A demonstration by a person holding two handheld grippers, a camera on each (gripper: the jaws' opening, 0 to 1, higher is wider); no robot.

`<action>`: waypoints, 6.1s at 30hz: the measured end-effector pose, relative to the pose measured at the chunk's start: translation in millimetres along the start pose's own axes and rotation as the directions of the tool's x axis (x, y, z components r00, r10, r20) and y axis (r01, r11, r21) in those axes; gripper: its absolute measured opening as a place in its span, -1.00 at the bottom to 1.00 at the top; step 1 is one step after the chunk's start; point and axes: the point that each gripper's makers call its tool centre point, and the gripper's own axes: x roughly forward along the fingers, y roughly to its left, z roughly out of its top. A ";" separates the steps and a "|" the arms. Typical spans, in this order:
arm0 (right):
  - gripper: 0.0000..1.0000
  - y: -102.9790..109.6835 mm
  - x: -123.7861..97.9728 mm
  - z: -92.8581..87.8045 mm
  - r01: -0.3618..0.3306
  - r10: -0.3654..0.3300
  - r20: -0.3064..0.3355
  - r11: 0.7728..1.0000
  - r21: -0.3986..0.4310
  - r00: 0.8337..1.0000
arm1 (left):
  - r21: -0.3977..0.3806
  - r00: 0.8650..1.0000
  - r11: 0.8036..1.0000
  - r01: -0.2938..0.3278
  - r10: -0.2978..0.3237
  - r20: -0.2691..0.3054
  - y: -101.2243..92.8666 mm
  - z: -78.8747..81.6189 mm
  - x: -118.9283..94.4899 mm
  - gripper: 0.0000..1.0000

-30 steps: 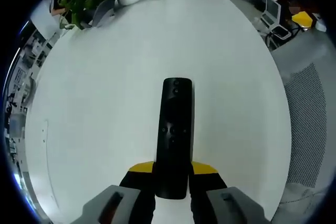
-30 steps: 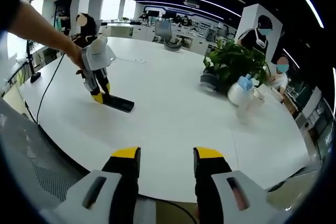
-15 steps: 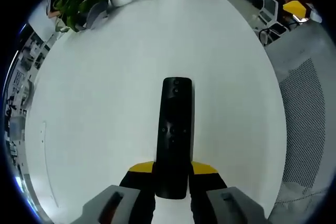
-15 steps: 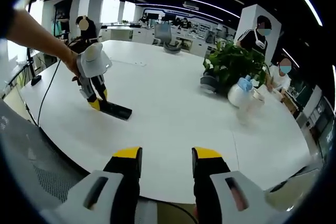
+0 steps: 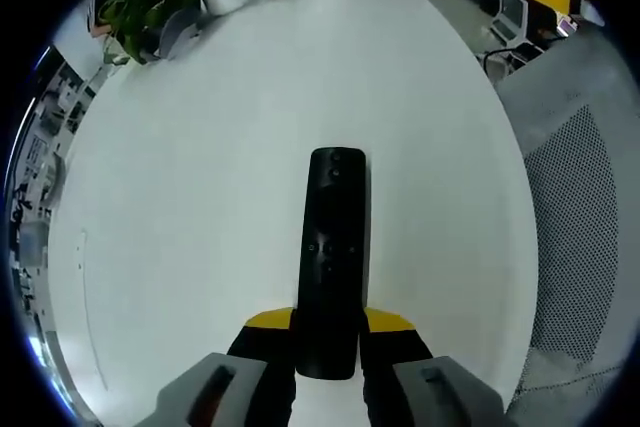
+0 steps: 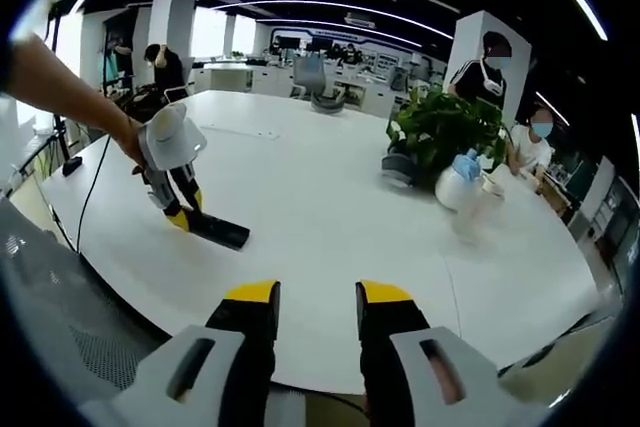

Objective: Press the specified remote control buttons in sequence, fully releasing each button before pressing the next.

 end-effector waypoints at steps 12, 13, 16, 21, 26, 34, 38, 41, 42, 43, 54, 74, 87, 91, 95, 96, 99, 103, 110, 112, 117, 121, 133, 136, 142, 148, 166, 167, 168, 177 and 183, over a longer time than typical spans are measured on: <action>-0.81 4.7 -0.7 0.6 -0.027 0.027 0.002 1.000 -0.001 1.000 | -0.005 1.000 1.000 0.000 0.000 0.000 -10.0 -2.1 -0.5 -0.53; -0.85 5.2 -0.9 0.7 -0.030 0.030 0.003 1.000 -0.002 1.000 | -0.004 1.000 1.000 -0.001 0.001 0.001 -10.7 -2.2 -0.5 -0.53; -0.94 5.0 -3.4 3.6 -0.033 0.033 0.018 0.999 0.010 0.999 | -0.004 1.000 1.000 -0.012 0.012 0.005 -13.2 -2.7 -0.9 -0.53; -1.00 3.2 -4.9 6.3 -0.027 0.026 0.038 0.999 0.031 0.999 | -0.012 1.000 1.000 -0.006 0.006 0.005 -19.2 -3.7 -1.4 -0.53; -1.00 4.9 -4.8 6.4 -0.036 0.034 0.039 0.999 0.038 0.999 | -0.015 1.000 1.000 -0.005 0.005 0.012 -24.7 -4.6 -2.0 -0.53; -1.00 7.2 -5.3 7.1 -0.045 0.043 0.042 0.998 0.039 0.998 | -0.026 1.000 1.000 0.002 -0.002 0.025 -38.0 -5.5 -3.0 -0.53; -1.00 8.2 -5.9 7.7 -0.048 0.046 0.046 0.998 0.038 0.998 | -0.024 1.000 1.000 0.003 -0.002 0.030 -46.2 -5.7 -3.8 -0.53; -1.00 8.1 -6.4 8.2 -0.046 0.044 0.050 0.998 0.032 0.998 | -0.023 0.999 1.000 0.003 -0.002 0.032 -52.1 -6.1 -4.4 -0.53; -1.00 8.2 -6.4 8.3 -0.046 0.045 0.050 0.998 0.032 0.998 | -0.023 0.999 1.000 0.002 -0.002 0.033 -53.2 -6.1 -4.4 -0.53; -1.00 8.3 -6.2 8.1 -0.047 0.046 0.049 0.998 0.033 0.998 | -0.026 0.999 1.000 0.002 -0.001 0.035 -54.9 -6.3 -4.5 -0.53; -1.00 11.0 -6.0 7.7 -0.059 0.058 0.045 0.998 0.026 0.997 | -0.065 0.998 0.998 -0.006 0.011 0.069 -65.4 -8.1 -5.7 -0.53; -1.00 15.5 -4.2 2.9 -0.089 0.089 0.021 0.996 0.023 0.996 | -0.082 0.993 0.997 -0.003 0.013 0.117 -88.4 -9.0 -8.0 -0.53; -1.00 19.6 -2.8 1.4 -0.124 0.124 0.009 0.991 0.043 0.992 | -0.102 0.990 0.995 -0.008 0.022 0.142 -107.2 -13.0 -10.0 -0.52; -1.00 29.5 -1.9 0.2 -0.185 0.185 -0.012 0.982 0.039 0.983 | -0.130 0.986 0.991 -0.015 0.036 0.165 -111.1 -13.8 -11.1 -0.52; -1.00 47.4 -1.6 -3.0 -0.279 0.282 -0.058 0.959 0.045 0.958 | -0.159 0.982 0.987 -0.019 0.049 0.183 -113.9 -14.5 -11.8 -0.52; -1.00 49.1 -1.9 -1.6 -0.287 0.290 -0.056 0.957 0.045 0.955 | -0.163 0.981 0.986 -0.021 0.052 0.187 -114.8 -14.4 -11.9 -0.52; -1.00 57.0 -3.6 6.8 -0.337 0.338 -0.055 0.941 0.031 0.939 | -0.176 0.974 0.984 -0.028 0.067 0.217 -116.3 -14.7 -12.5 -0.52; -1.00 63.0 1.2 28.1 -0.366 0.366 -0.029 0.931 -0.008 0.930 | -0.193 0.965 0.981 -0.031 0.080 0.250 -118.0 -15.6 -12.9 -0.52; -1.00 73.5 19.9 63.7 -0.411 0.411 -0.001 0.911 -0.034 0.912 | -0.218 0.953 0.976 -0.027 0.091 0.290 -119.6 -14.8 -12.7 -0.52; -1.00 81.2 26.3 75.0 -0.440 0.441 0.002 0.897 -0.046 0.898 | -0.221 0.951 0.975 -0.024 0.090 0.294 -119.8 -14.3 -12.7 -0.52; -1.00 93.9 47.5 81.5 -0.459 0.459 -0.016 0.886 -0.061 0.888 | -0.227 0.945 0.974 -0.023 0.095 0.313 -120.3 -14.1 -13.0 -0.52; -1.00 107.6 68.1 73.4 -0.478 0.475 -0.058 0.876 -0.063 0.878 | -0.217 0.942 0.976 -0.026 0.097 0.323 -122.1 -11.7 -12.5 -0.52; -1.00 130.6 93.5 30.6 -0.531 0.519 -0.165 0.847 -0.033 0.838 | -0.156 0.933 0.988 -0.005 0.061 0.354 -132.1 -2.9 -10.6 -0.52; -1.00 131.6 94.8 18.9 -0.537 0.523 -0.188 0.843 -0.026 0.831 | -0.147 0.933 0.989 -0.002 0.054 0.355 -133.2 -1.8 -10.5 -0.52; -1.00 130.0 100.4 -6.6 -0.531 0.515 -0.282 0.847 0.022 0.810 | -0.128 0.934 0.992 0.002 0.044 0.356 -134.6 -1.2 -10.5 -0.52; -1.00 132.9 98.7 -38.4 -0.543 0.516 -0.426 0.837 0.066 0.743 | -0.124 0.932 0.992 0.009 0.036 0.361 -135.4 -1.1 -10.5 -0.52; -1.00 139.9 86.6 -76.2 -0.589 0.490 -0.595 0.807 0.034 0.638 | -0.122 0.934 0.993 0.010 0.034 0.355 -136.1 -1.2 -10.3 -0.52; -1.00 140.1 86.3 -76.6 -0.590 0.490 -0.596 0.807 0.035 0.636 | -0.121 0.934 0.993 0.010 0.034 0.355 -136.1 -1.2 -10.3 -0.52; -1.00 140.5 86.0 -77.2 -0.590 0.490 -0.598 0.806 0.035 0.634 | -0.120 0.934 0.993 0.010 0.033 0.355 -136.1 -1.2 -10.3 -0.52; -1.00 139.9 85.7 -77.8 -0.582 0.497 -0.595 0.811 0.059 0.631 | -0.119 0.934 0.993 0.014 0.030 0.356 -135.9 -1.0 -10.2 -0.51; -1.00 140.1 84.4 -78.4 -0.597 0.509 -0.581 0.801 0.049 0.635 | -0.131 0.934 0.991 0.016 0.032 0.356 -135.8 -1.1 -10.2 -0.51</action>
